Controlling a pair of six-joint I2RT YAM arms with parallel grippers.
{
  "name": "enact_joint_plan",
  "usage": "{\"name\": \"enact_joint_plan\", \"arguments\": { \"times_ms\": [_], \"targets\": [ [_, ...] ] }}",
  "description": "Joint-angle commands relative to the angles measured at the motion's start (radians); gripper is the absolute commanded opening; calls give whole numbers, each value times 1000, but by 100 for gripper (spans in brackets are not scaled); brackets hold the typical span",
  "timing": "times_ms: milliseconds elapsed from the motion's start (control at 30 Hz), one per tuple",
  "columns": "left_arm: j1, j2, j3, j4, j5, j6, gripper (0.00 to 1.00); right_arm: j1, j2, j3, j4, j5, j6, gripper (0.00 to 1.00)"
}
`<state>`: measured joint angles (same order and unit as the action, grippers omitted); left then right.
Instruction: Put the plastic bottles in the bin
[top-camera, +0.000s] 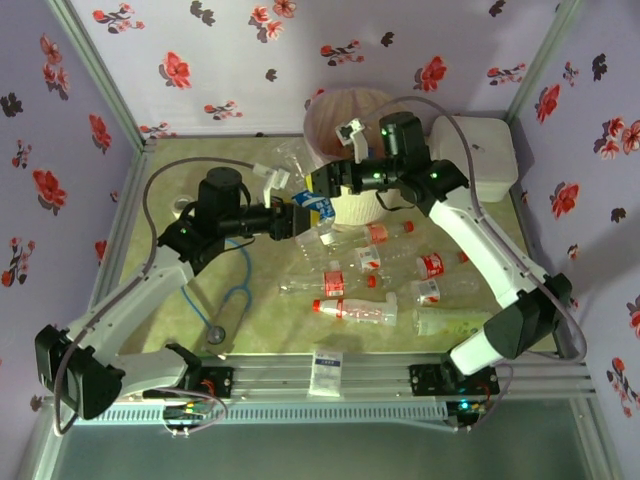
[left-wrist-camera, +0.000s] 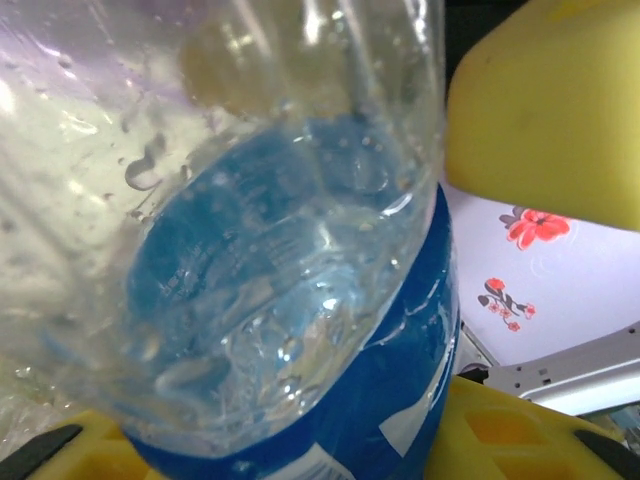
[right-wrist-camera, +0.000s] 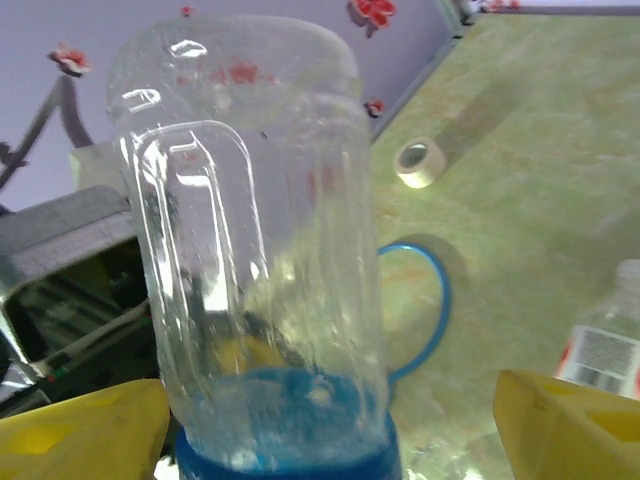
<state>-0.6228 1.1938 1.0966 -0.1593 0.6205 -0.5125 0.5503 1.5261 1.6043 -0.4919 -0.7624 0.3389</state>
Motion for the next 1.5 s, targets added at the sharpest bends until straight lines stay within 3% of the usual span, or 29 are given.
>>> {"name": "enact_joint_plan", "arguments": {
  "times_ms": [0,133,433,500,600,667,800,1000,1167,1300,1467],
  "targets": [
    [-5,7,-2,70,59,29,24,21,36,25,68,-128,78,83],
    [-5,6,-19,108,59,20,24,34,57,23,61,-148,82,80],
    [7,3,-15,87,57,34,26,33,83,67,24,-105,41,54],
    [12,-8,-23,88,49,34,35,31,83,83,10,-79,28,52],
    [21,-36,-46,87,17,41,65,17,83,126,-31,-26,-1,51],
    [26,-57,-63,88,3,46,78,-1,79,161,-62,25,-20,50],
    [38,-97,-97,69,-21,52,88,-46,65,241,-116,193,-57,48],
    [55,-126,-132,-1,-100,54,90,-98,60,335,-123,527,-102,47],
    [82,-132,-157,-30,-196,-3,91,-189,141,428,-60,581,-39,44],
    [94,-121,-170,-105,-358,-58,90,-193,268,561,-131,652,-102,44],
    [95,-79,-201,-133,-457,-162,86,-191,407,655,-194,670,-156,43]
  ]
}}
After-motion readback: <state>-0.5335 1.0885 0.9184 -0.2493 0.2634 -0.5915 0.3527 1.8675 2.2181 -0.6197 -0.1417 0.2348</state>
